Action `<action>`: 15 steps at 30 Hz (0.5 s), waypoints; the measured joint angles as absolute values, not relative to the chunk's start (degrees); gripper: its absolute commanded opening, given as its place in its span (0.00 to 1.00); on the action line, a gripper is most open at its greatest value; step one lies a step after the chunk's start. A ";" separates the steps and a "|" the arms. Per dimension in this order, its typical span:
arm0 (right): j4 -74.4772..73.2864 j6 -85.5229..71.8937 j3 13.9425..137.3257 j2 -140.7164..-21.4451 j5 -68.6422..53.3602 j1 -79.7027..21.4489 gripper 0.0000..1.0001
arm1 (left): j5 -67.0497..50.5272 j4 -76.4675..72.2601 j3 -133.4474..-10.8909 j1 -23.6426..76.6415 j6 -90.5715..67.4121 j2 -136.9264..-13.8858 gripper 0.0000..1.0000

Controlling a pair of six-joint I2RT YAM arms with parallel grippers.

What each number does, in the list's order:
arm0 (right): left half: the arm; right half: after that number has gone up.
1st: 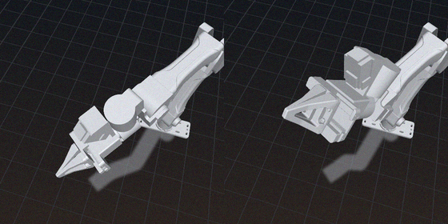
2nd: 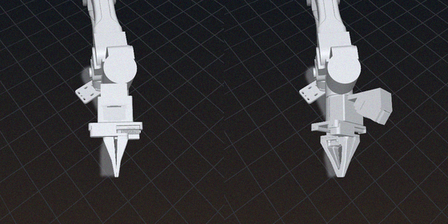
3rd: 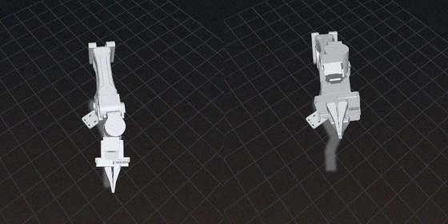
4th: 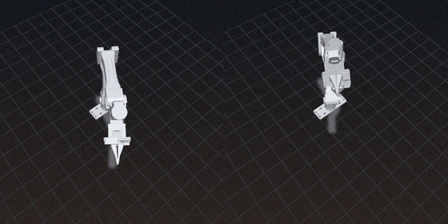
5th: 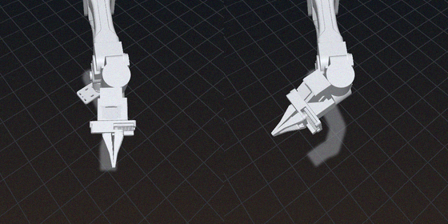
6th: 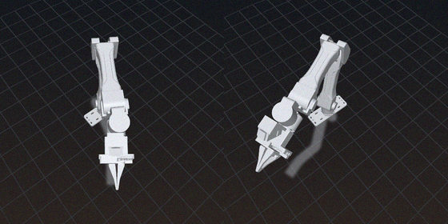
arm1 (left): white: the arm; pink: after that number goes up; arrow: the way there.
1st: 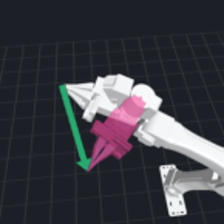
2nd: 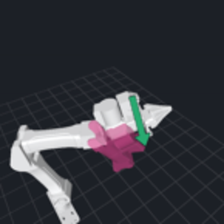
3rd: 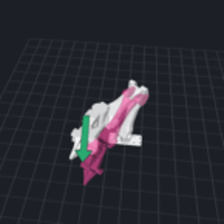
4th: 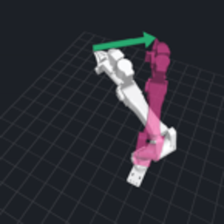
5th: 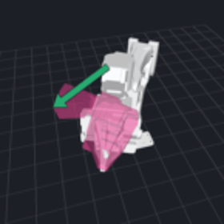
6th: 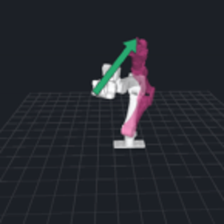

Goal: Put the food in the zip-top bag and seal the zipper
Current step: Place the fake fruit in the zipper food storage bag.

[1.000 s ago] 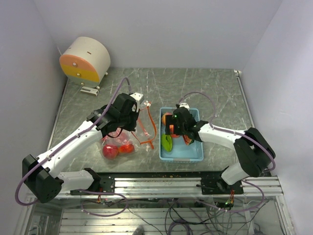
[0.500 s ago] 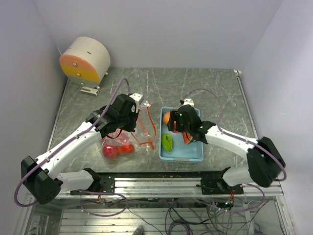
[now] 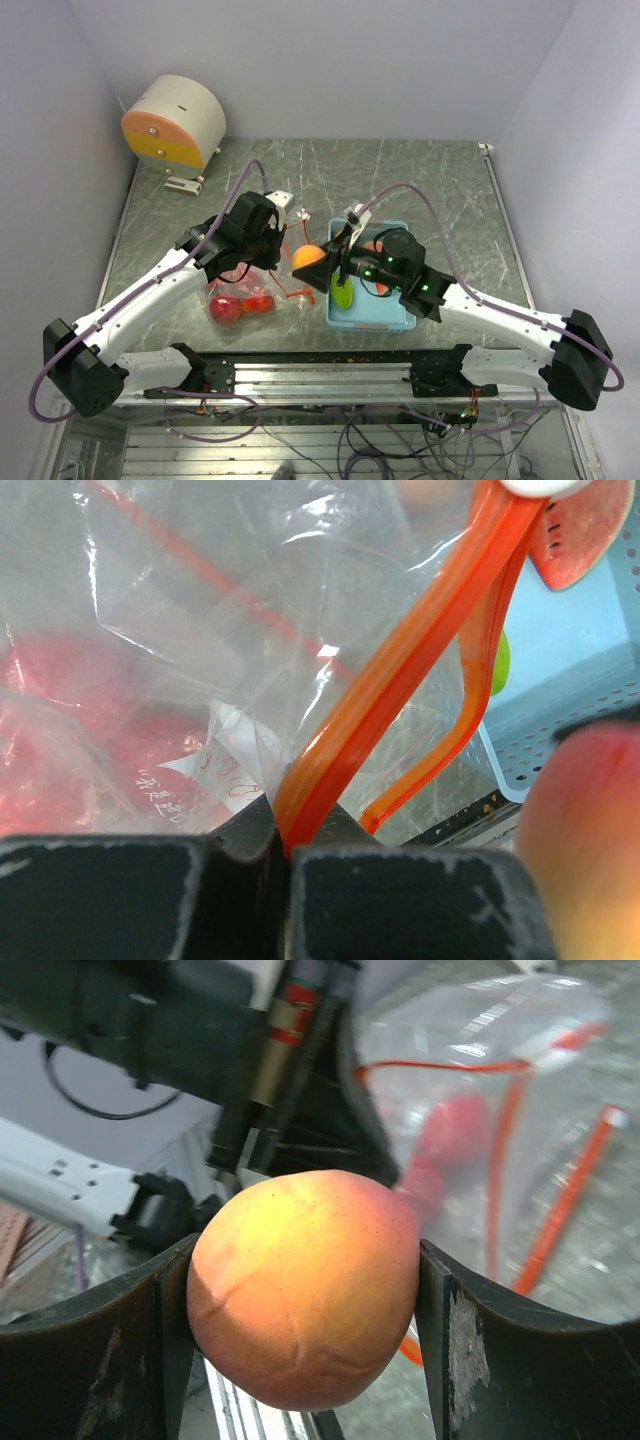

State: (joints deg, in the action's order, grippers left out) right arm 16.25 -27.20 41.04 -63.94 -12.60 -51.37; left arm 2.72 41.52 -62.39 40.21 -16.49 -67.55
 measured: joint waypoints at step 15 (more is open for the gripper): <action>26.11 -25.30 40.53 -75.29 -1.45 -54.11 0.52 | -2.00 42.30 -63.46 40.21 -16.73 -62.94 0.07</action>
